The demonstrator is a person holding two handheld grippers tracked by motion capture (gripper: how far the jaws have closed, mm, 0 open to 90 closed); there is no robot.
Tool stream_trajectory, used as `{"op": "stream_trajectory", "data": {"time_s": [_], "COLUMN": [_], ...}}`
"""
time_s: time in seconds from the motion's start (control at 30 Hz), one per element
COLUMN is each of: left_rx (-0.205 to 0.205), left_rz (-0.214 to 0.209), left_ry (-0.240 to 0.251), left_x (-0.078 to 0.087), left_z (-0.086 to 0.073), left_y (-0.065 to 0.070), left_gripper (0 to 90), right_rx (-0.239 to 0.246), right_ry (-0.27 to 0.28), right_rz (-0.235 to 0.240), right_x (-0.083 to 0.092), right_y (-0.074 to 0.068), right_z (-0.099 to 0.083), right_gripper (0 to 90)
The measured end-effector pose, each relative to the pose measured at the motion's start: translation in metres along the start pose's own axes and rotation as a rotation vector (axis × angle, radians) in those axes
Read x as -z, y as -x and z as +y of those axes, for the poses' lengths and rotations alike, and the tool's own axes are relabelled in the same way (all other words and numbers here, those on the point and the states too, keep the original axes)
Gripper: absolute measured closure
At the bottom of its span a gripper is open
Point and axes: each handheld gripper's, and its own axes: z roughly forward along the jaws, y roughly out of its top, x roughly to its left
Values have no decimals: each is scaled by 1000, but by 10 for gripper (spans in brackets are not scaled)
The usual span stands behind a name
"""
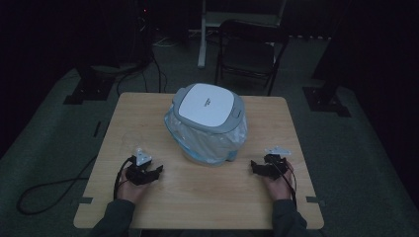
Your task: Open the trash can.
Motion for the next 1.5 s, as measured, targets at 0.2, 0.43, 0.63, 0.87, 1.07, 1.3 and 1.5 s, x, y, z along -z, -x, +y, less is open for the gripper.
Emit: {"op": "stream_trajectory", "data": {"time_s": [0.2,0.43,0.63,0.87,1.07,1.3,1.5], "left_rx": [2,2,2,5,4,3,3], "left_rz": [1,2,2,2,1,1,0], "left_ry": [0,-1,-1,-1,-1,-1,-2], "left_x": [0,0,0,0,0,0,0], "left_z": [0,0,0,0,0,0,0], "left_y": [0,0,0,1,1,1,1], "left_gripper": [430,424,423,421,419,417,415], "right_rx": [6,23,36,77,104,131,156], "right_ry": [4,-7,46,84,92,117,115], "right_rz": [8,25,63,79,93,155,181], "right_x": [1,7,18,30,33,36,34], "right_y": [0,-2,-3,-8,-11,-16,-23], "right_z": [0,2,7,18,27,42,50], "right_gripper": [191,494,727,900,900,900,900]}}
